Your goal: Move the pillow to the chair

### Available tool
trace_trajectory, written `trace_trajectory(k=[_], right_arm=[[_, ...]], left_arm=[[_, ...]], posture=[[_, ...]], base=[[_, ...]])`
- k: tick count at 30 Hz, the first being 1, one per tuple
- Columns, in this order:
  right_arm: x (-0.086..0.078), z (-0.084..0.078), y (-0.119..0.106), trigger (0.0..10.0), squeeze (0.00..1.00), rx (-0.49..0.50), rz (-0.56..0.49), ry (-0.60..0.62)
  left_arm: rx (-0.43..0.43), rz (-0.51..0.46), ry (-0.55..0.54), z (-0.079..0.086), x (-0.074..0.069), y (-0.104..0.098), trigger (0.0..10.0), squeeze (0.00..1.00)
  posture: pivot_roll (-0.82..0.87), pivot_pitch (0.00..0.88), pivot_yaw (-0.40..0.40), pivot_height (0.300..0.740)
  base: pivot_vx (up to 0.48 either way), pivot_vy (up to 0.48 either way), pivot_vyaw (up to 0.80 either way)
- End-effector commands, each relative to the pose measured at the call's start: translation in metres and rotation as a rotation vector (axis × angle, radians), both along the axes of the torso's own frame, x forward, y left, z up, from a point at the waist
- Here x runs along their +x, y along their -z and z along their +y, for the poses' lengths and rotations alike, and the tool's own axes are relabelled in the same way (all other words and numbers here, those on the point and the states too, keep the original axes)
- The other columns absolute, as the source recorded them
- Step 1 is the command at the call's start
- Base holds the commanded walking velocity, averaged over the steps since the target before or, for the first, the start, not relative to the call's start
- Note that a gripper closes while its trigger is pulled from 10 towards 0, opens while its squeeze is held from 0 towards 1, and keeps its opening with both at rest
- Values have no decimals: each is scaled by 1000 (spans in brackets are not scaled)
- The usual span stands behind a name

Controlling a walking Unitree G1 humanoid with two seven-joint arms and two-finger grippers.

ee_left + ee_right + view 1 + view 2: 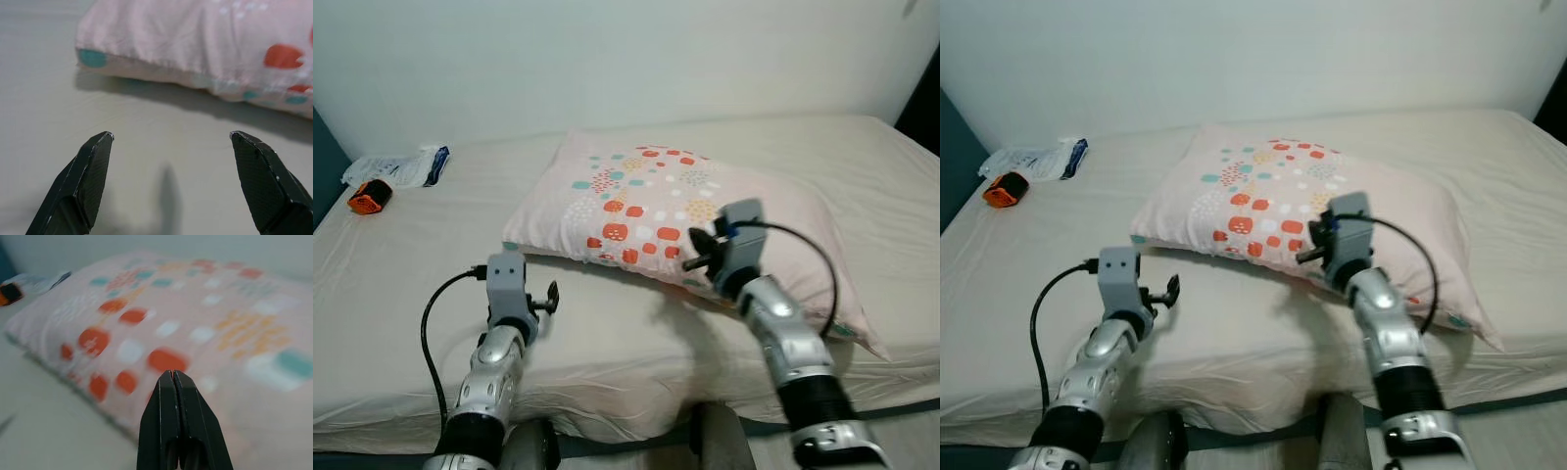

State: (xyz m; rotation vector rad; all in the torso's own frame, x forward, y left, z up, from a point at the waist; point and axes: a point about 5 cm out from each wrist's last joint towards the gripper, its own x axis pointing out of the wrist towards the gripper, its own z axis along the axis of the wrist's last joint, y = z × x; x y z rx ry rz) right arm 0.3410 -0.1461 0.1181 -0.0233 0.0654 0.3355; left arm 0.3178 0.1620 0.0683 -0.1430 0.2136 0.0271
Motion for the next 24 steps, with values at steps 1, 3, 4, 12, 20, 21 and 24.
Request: trace_trajectory(k=[1, 3, 4, 12, 20, 21, 24], right_arm=[[1, 3, -1, 10000, 0, 43, -22, -10], [-1, 7, 7, 10000, 0, 68, 14, -24], [-1, 7, 7, 10000, 0, 68, 14, -24], [-14, 8, 48, 10000, 1000, 0, 164, -15], [-30, 4, 68, 10000, 1000, 291, 253, 1], [-32, 4, 69, 10000, 1000, 303, 255, 0], [-35, 2, 70, 10000, 1000, 315, 255, 11]], left_arm=[[-56, 0, -1, 1, -1, 2, 10000, 0], [-89, -10, 8, 2, 1, -1, 10000, 0], [-89, -10, 8, 2, 1, -1, 10000, 0], [-179, -14, -3, 4, 11, -8, 10000, 0], [-706, 76, 0, -7, 21, -8, 10000, 0], [-783, 103, 7, -10, 22, -6, 10000, 0], [-875, 132, 14, -12, 23, -4, 10000, 0]], posture=[[-71, 39, 33, 565], [-73, 40, 33, 565], [-73, 40, 33, 565], [-81, 41, 33, 565], [-99, 56, 34, 565], [-99, 56, 34, 565], [-111, 75, 36, 565]], base=[[0, 0, 0], [0, 0, 0], [0, 0, 0], [0, 0, 0], [0, 0, 0], [0, 0, 0], [0, 0, 0]])
